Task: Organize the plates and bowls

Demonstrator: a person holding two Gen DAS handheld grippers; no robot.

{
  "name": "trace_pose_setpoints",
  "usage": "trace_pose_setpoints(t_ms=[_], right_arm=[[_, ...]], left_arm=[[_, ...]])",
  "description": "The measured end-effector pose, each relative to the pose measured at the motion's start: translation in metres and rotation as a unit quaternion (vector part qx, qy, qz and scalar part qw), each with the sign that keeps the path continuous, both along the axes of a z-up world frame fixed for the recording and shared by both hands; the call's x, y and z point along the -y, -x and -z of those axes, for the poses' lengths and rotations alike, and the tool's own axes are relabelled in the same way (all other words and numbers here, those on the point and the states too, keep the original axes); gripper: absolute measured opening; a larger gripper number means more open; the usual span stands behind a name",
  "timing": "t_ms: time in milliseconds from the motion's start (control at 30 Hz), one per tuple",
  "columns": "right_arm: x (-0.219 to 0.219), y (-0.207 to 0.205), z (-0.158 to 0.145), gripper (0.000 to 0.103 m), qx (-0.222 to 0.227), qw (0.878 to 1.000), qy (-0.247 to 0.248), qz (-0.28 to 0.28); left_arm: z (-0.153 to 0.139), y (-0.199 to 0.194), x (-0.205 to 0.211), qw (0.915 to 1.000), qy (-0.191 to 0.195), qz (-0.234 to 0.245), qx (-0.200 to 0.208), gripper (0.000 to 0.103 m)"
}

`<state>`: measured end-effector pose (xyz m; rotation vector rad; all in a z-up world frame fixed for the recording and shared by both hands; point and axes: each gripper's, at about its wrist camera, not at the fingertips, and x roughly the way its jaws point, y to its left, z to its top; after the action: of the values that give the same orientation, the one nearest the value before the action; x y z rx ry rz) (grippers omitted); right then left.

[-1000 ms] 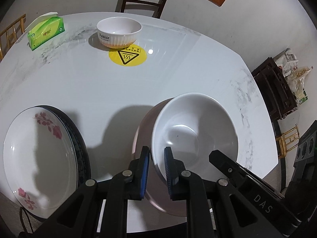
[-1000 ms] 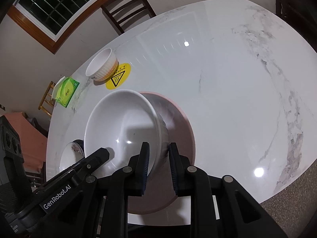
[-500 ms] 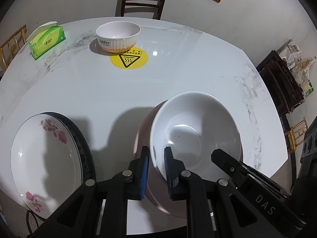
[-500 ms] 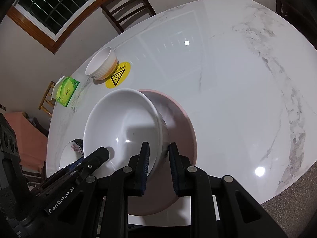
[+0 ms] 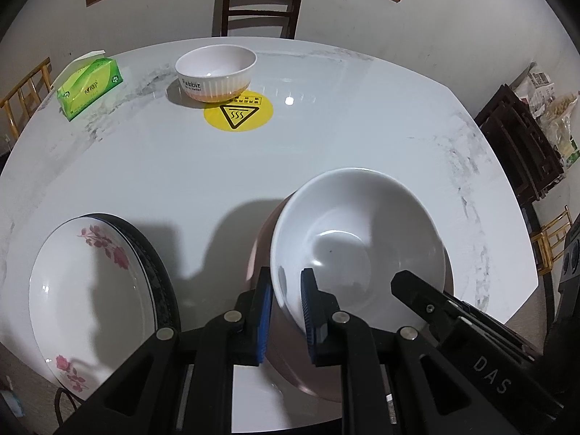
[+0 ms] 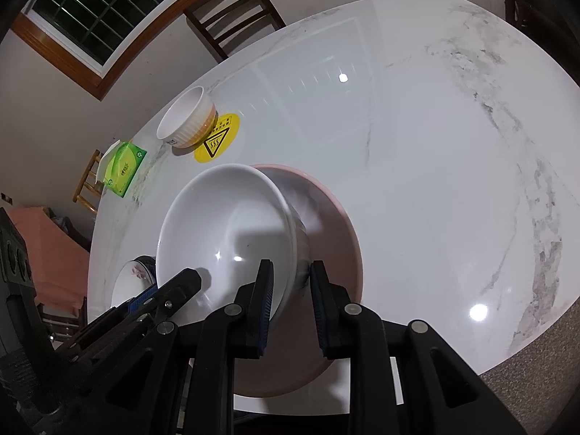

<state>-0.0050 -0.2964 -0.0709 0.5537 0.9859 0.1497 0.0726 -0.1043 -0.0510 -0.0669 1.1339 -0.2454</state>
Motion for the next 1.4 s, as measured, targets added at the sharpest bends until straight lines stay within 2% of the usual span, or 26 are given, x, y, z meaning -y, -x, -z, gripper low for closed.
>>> trace_pose_setpoints(t_ms=[333,767,1067,1400], right_arm=[[0.0,0.001,-0.002,0.022,-0.001,1.0,0.001,0.001],[0.0,-0.003,-0.004,0.022,0.0,1.0,0.005,0.002],[0.004,-0.001,-0.012,0.025,0.017,1.0,0.012,0.01],[0.006,-0.002,-0.016,0.027,0.028,0.999,0.013,0.012]], left_arm=[[0.0,0.0,0.004,0.9998,-0.016,0.001,0.008,0.017],[-0.001,0.0,0.004,0.9997,-0.02,0.003,0.012,0.017],[-0.002,0.0,0.003,0.9995,-0.023,0.007,0.021,0.018],[-0.011,0.001,-0.006,0.9995,0.012,0.003,0.028,0.02]])
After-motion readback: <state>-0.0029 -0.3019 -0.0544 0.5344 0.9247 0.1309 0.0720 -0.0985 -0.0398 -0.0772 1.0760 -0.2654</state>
